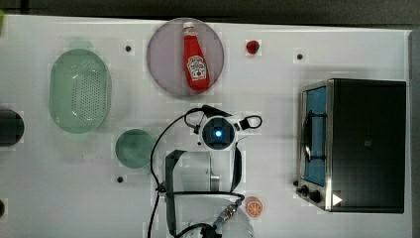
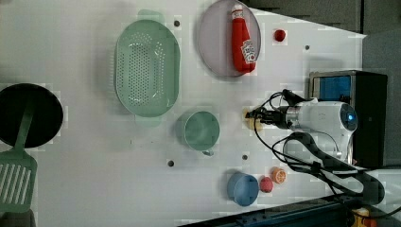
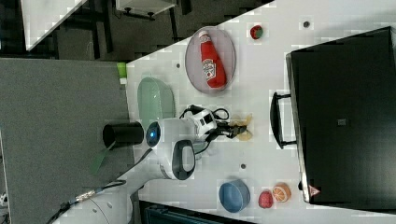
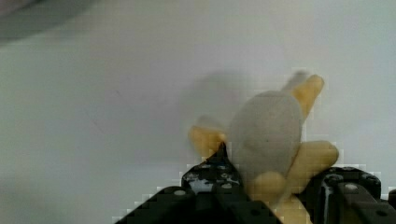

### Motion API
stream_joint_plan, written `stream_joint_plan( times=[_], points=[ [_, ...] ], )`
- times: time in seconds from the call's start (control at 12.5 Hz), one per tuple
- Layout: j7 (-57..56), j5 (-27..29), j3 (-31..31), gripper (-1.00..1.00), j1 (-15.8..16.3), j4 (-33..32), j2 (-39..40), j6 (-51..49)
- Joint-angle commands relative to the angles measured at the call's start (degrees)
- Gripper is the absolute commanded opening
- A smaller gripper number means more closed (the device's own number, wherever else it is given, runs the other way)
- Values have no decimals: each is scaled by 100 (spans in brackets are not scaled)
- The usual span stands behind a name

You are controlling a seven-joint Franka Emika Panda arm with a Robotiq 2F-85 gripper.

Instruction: Pick Banana and place it in mug.

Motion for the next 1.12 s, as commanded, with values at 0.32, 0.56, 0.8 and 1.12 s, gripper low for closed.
stream_joint_plan(
  times=[0.32,0.56,0.8,1.12],
  points=[
    [-158,66,-39,-28,-128,373,-1573,-1875],
    [-157,66,-62,-28,-137,990,-2349,-3621],
    [-38,70,78,-28,-93,1623,-2786,-4704],
    [664,620,572,-28,72,1814,-2930,-5173]
  ],
)
